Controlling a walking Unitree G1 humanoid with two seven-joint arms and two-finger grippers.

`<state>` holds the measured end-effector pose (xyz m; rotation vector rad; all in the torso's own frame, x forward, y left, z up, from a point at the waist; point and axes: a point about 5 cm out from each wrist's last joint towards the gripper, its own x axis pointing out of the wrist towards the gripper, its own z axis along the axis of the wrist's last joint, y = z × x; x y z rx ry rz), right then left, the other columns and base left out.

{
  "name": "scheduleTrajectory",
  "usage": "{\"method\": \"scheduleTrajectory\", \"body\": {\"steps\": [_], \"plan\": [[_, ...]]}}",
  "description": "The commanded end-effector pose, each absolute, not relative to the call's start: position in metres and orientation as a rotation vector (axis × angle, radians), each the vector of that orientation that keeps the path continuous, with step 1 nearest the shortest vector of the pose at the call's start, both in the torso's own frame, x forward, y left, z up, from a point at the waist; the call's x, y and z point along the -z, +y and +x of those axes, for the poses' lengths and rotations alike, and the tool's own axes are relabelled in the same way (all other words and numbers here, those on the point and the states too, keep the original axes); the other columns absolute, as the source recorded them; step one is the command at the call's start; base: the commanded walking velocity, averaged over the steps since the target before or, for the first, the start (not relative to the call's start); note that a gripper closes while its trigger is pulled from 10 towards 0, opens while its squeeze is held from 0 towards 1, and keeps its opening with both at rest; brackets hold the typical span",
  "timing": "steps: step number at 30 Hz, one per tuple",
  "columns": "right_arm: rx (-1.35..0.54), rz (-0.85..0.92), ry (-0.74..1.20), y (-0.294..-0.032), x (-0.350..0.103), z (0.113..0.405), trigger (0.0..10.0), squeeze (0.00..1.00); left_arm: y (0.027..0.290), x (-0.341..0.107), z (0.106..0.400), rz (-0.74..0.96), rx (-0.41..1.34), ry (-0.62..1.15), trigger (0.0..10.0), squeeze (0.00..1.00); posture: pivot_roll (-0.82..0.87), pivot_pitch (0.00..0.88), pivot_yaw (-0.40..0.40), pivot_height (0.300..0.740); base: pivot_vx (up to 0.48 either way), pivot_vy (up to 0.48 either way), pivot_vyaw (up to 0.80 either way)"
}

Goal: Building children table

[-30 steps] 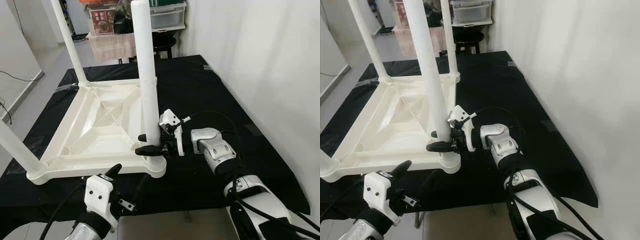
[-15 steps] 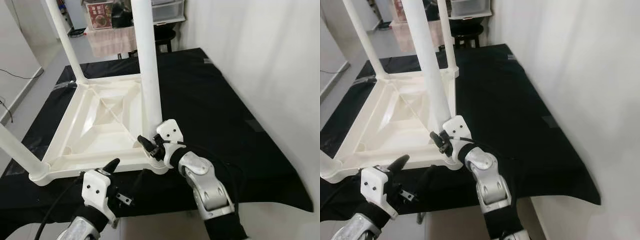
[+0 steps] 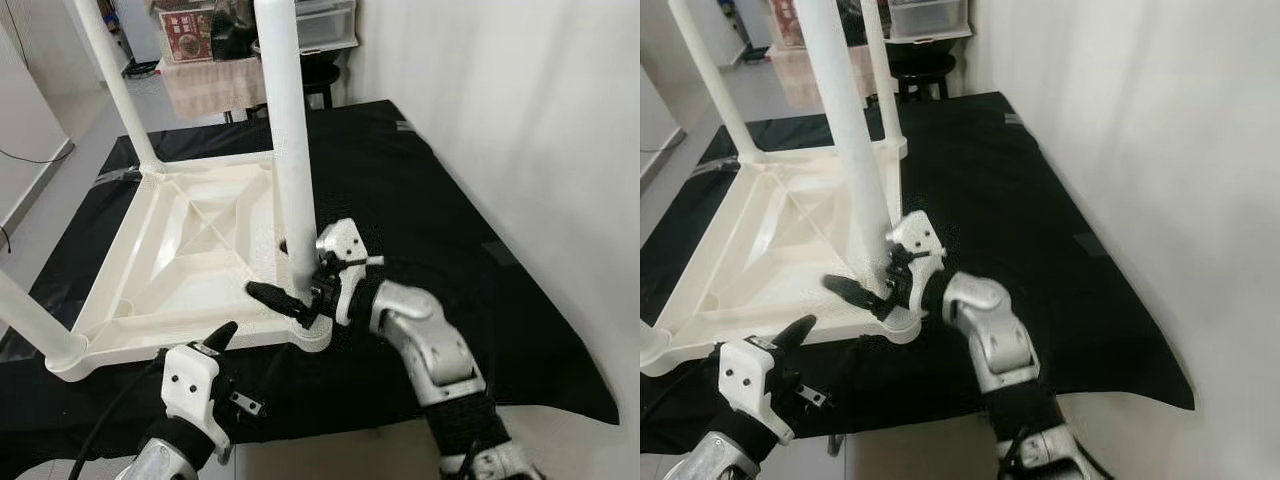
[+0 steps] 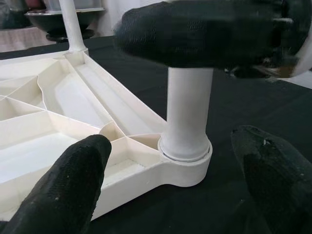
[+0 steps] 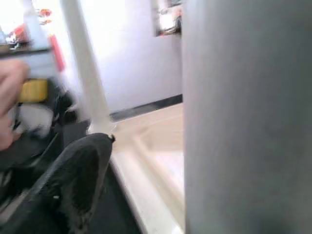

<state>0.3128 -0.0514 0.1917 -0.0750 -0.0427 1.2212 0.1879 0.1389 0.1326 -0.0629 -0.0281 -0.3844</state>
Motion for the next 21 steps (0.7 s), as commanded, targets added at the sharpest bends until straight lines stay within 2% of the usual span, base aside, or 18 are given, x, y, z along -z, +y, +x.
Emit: {"method": "scheduleTrajectory", "body": {"steps": [1, 6, 10, 11, 13, 14, 21], "plan": [[-1.370, -0.142, -0.019, -0.050, -0.187, 0.314, 10.0, 0.00, 0.139, -0.126, 0.188, -0.061, 0.373, -0.001, 10.0, 0.00, -0.04, 0.043, 0.043, 0.740, 0.000, 0.000, 0.00], [-1.482, -0.161, 0.063, -0.060, -0.186, 0.335, 10.0, 0.00, 0.137, -0.125, 0.188, -0.063, 0.373, 0.000, 10.0, 0.00, -0.04, 0.036, 0.043, 0.740, 0.000, 0.000, 0.00], [-1.506, -0.159, 0.086, -0.060, -0.187, 0.339, 10.0, 0.00, 0.137, -0.124, 0.188, -0.065, 0.374, 0.000, 10.0, 0.00, -0.04, 0.033, 0.042, 0.740, 0.000, 0.000, 0.00], [-1.517, -0.150, 0.106, -0.061, -0.189, 0.344, 4.1, 0.00, 0.136, -0.124, 0.188, -0.067, 0.375, 0.000, 10.0, 0.00, -0.04, 0.030, 0.042, 0.740, 0.000, 0.000, 0.00], [-1.529, -0.134, 0.124, -0.061, -0.189, 0.346, 4.2, 0.00, 0.136, -0.124, 0.188, -0.069, 0.375, 0.000, 10.0, 0.00, -0.04, 0.031, 0.044, 0.740, 0.000, 0.000, 0.00], [-1.539, -0.122, 0.140, -0.062, -0.189, 0.348, 0.0, 0.00, 0.136, -0.124, 0.188, -0.071, 0.376, 0.000, 10.0, 0.00, -0.04, 0.031, 0.044, 0.740, 0.000, 0.000, 0.00], [-1.511, -0.110, 0.134, -0.069, -0.186, 0.353, 0.0, 0.00, 0.136, -0.124, 0.188, -0.071, 0.376, 0.000, 10.0, 0.00, -0.04, 0.037, 0.052, 0.740, 0.000, 0.000, 0.00]]}}
